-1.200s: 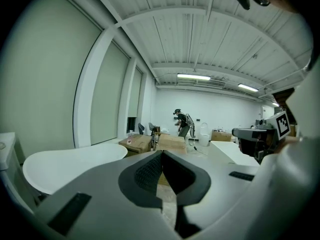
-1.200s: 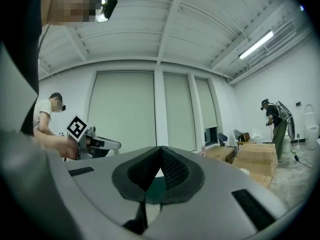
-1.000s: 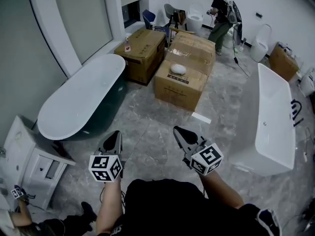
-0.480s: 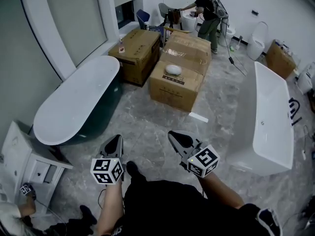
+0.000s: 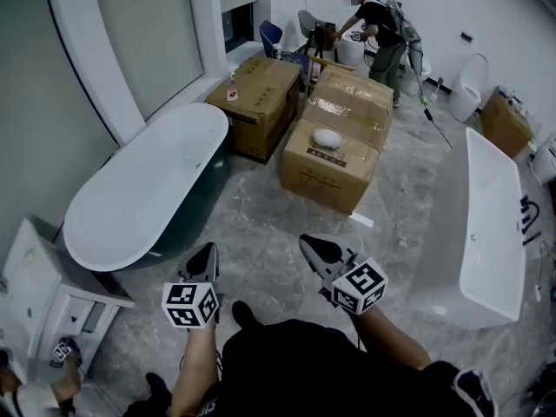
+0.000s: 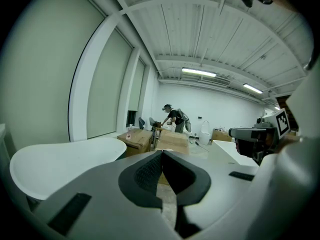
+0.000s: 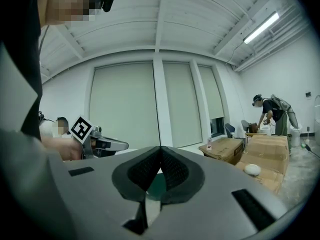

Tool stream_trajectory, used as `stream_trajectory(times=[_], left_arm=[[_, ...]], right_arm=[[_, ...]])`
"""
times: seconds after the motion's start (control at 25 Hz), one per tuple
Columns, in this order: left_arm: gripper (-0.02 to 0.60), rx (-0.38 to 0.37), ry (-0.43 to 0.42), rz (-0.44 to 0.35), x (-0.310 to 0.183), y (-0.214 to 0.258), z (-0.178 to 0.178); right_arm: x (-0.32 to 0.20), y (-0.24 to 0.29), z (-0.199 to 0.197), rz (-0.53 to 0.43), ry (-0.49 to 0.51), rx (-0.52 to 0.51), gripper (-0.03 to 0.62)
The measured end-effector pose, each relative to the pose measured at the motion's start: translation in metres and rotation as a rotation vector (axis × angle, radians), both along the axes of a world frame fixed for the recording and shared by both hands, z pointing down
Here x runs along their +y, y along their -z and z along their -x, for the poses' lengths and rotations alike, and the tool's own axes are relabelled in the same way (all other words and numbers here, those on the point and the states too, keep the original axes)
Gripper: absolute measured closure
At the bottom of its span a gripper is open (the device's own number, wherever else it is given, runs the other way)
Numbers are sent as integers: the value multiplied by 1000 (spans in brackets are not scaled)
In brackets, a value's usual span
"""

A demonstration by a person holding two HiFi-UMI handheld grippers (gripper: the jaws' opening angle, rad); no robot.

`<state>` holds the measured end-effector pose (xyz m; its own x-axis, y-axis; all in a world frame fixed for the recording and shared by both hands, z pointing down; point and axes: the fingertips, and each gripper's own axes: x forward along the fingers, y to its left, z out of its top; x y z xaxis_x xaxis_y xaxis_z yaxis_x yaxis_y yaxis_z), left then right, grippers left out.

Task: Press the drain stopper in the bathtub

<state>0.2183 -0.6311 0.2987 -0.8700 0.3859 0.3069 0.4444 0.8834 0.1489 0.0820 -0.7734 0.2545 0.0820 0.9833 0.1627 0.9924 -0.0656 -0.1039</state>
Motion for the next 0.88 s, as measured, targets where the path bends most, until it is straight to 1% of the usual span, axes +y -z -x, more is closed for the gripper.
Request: stream_trajectory(times=[0.2,0.48,0.6,0.76,0.88], left_arm=[[566,9,28,-1,70,1,-11],[566,32,55,-28,145,-12,-38],[567,34,60,-43,170,-18,-50],[566,43,44,-32,195,-21,-64],[566,47,55,-44,212,-23,-74]], right_arm=[[76,-1,-12,-13,47,1,580],[167,-7,-39,-37,107,11,580],[195,-11,-53,-44,115,25,580],[223,-17,-67,-46,110,40,580],[241,-20,-74,-50,111,63,580]])
